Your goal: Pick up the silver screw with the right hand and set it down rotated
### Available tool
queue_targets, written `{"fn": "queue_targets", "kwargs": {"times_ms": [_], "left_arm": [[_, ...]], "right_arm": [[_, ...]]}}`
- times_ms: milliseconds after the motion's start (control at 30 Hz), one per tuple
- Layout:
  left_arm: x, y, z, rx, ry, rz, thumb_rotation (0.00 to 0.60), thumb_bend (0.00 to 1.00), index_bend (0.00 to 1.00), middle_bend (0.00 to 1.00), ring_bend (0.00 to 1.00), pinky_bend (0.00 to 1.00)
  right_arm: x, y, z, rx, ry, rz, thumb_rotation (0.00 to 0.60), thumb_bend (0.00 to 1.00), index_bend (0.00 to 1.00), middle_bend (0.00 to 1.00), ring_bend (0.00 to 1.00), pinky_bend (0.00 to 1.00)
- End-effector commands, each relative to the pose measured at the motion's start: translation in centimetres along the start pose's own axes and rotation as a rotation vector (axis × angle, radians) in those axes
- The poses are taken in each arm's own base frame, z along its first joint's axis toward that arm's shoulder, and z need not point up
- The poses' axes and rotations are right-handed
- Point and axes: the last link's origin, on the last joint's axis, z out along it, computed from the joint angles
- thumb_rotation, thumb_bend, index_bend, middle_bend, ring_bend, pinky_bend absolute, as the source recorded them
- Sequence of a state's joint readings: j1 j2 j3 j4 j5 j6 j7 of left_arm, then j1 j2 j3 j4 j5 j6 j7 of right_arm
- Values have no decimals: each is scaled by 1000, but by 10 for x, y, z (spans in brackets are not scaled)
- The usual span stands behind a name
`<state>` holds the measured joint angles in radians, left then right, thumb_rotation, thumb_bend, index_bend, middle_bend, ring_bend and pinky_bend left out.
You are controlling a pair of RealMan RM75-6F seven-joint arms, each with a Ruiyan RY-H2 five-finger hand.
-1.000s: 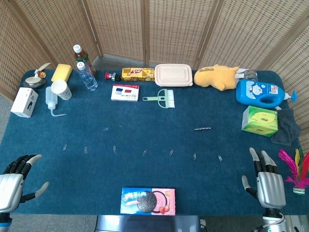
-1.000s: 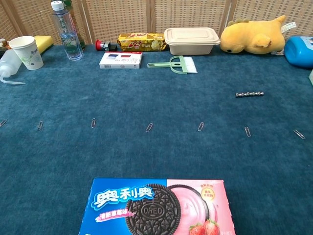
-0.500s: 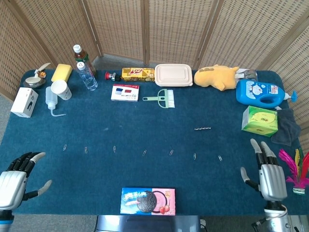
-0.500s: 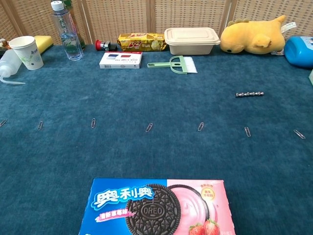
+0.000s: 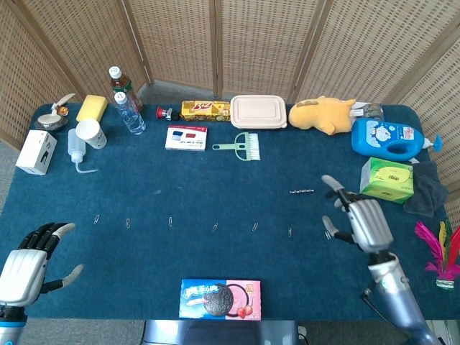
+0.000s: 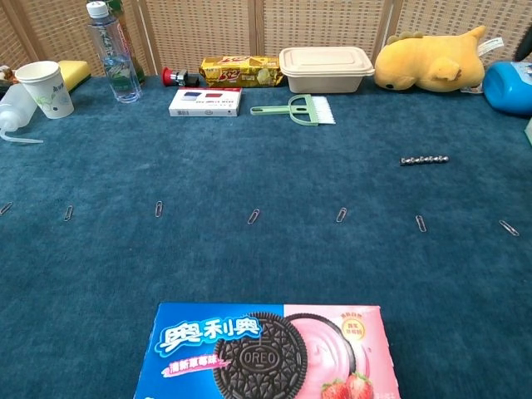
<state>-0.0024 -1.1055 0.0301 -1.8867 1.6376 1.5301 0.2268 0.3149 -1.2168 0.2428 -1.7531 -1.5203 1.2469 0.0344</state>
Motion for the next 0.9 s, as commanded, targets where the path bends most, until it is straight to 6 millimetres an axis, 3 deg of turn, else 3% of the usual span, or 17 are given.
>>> {"fn": "queue_targets", "kwargs": {"times_ms": [33, 300, 700, 900], "left_arm": [[0, 0, 1, 4, -3, 2, 461, 389, 170, 201, 147, 192], [-2, -1, 4, 7, -12, 10, 458, 389, 169, 201, 147, 192], [-3, 0, 7, 2, -12, 14, 459, 389, 170, 201, 147, 192], [-1, -2, 6, 5, -9, 16, 458, 389, 169, 200, 147, 192]], "right_arm": [[-7, 5, 36, 15, -72, -49, 600, 407, 263, 623, 697, 605], [-26, 23, 68, -43, -182, -193, 600, 407, 395, 812, 884, 803], [-42, 45, 88, -150, -273, -330, 600, 402, 384, 840, 900, 822], [-50, 51, 95, -192, -292, -392, 600, 400, 490, 855, 899, 821]]}}
